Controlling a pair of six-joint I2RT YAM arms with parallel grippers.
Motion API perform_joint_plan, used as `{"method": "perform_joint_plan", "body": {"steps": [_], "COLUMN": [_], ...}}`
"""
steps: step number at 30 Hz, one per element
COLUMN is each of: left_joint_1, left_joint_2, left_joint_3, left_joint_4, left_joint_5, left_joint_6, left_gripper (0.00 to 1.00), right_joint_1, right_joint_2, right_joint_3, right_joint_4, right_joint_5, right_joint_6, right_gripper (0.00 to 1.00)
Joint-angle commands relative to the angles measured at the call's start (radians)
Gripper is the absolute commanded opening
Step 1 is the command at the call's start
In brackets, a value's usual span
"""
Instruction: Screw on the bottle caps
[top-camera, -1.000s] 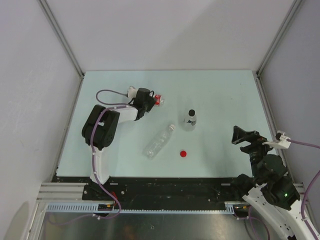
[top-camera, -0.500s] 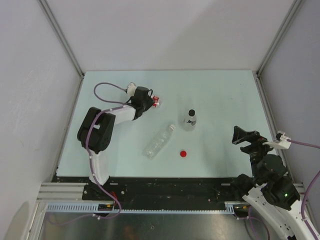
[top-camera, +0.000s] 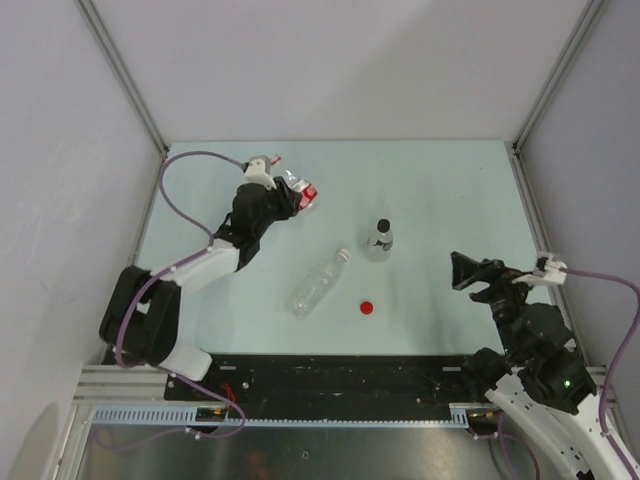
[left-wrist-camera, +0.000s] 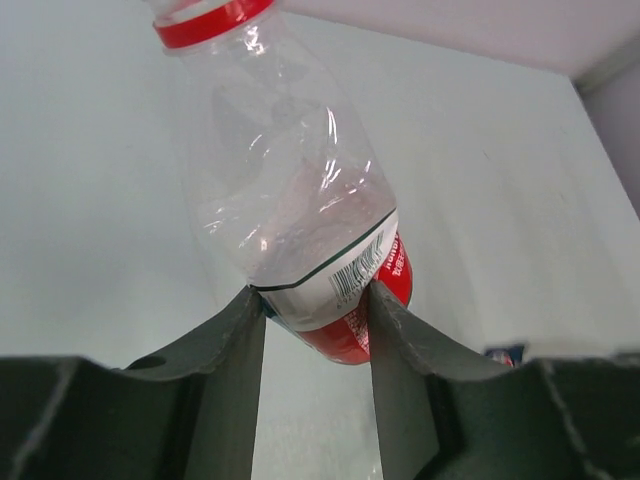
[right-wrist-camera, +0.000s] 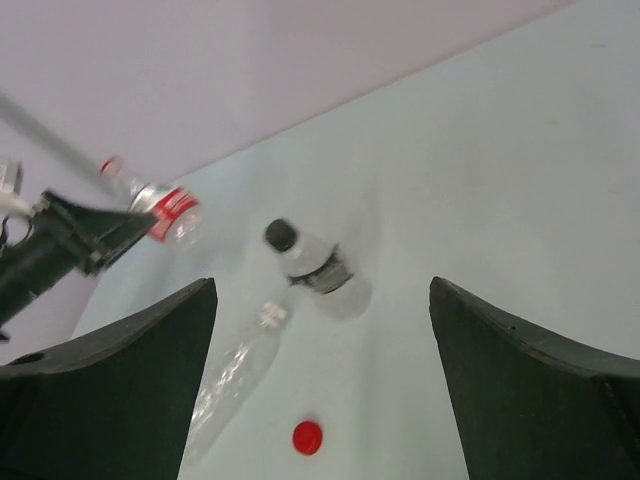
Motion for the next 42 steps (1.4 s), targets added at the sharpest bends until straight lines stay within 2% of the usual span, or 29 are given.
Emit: {"method": "perform_joint_plan", "body": {"steps": [1, 4, 6, 10, 13, 17, 23, 29, 32, 34, 39, 40, 42], "left_joint_1": [-0.025, -0.066, -0.107, -0.178, -0.235, -0.286, -0.324, -0.336, -0.342, -0.346, -0.352, -0.352, -0.354], "left_joint_2": [-0.159, -0.288, -0.380, -0.545, -0.618, -0.657, -0.663, -0.643, -0.638, -0.635, -0.643, -0.648, -0.664], "left_joint_3": [-0.118, -0.207, -0.264, -0.361, -0.412, -0.442, -0.443, -0.431, -0.425, -0.420, -0.412, -0.408, -0.399], "left_joint_4": [0.179, 0.188, 0.189, 0.188, 0.187, 0.187, 0.187, 0.187, 0.186, 0.186, 0.187, 0.187, 0.188], "left_joint_5": [0.368, 0.633, 0.721, 0.863, 0.911, 0.935, 0.928, 0.921, 0.926, 0.919, 0.855, 0.835, 0.777], "left_joint_6": [0.301, 0.441, 0.488, 0.534, 0.533, 0.520, 0.518, 0.487, 0.484, 0.480, 0.444, 0.432, 0.389], "left_gripper": [0.00, 0.00, 0.00, 0.00, 0.00, 0.00, 0.00, 0.00, 0.00, 0.00, 0.00, 0.00, 0.12], "right_joint_1": [-0.001, 0.001, 0.004, 0.016, 0.036, 0.098, 0.204, 0.220, 0.223, 0.225, 0.227, 0.228, 0.228], "right_joint_2": [0.146, 0.293, 0.376, 0.473, 0.521, 0.577, 0.640, 0.693, 0.718, 0.733, 0.736, 0.728, 0.710], "right_joint_3": [0.026, 0.081, 0.117, 0.172, 0.197, 0.230, 0.251, 0.262, 0.263, 0.263, 0.263, 0.263, 0.262], "right_joint_4": [0.177, 0.229, 0.276, 0.376, 0.459, 0.531, 0.574, 0.575, 0.575, 0.583, 0.559, 0.544, 0.523], "right_joint_5": [-0.433, -0.714, -0.828, -0.954, -1.024, -1.019, -0.871, -0.835, -0.819, -0.821, -0.831, -0.823, -0.793], "right_joint_6": [-0.139, -0.216, -0.243, -0.266, -0.249, -0.210, -0.240, -0.239, -0.235, -0.227, -0.214, -0.211, -0.200], "right_gripper": [0.91, 0.90, 0.89, 0.89, 0.89, 0.88, 0.89, 0.88, 0.84, 0.72, 0.24, 0.12, 0.03]}}
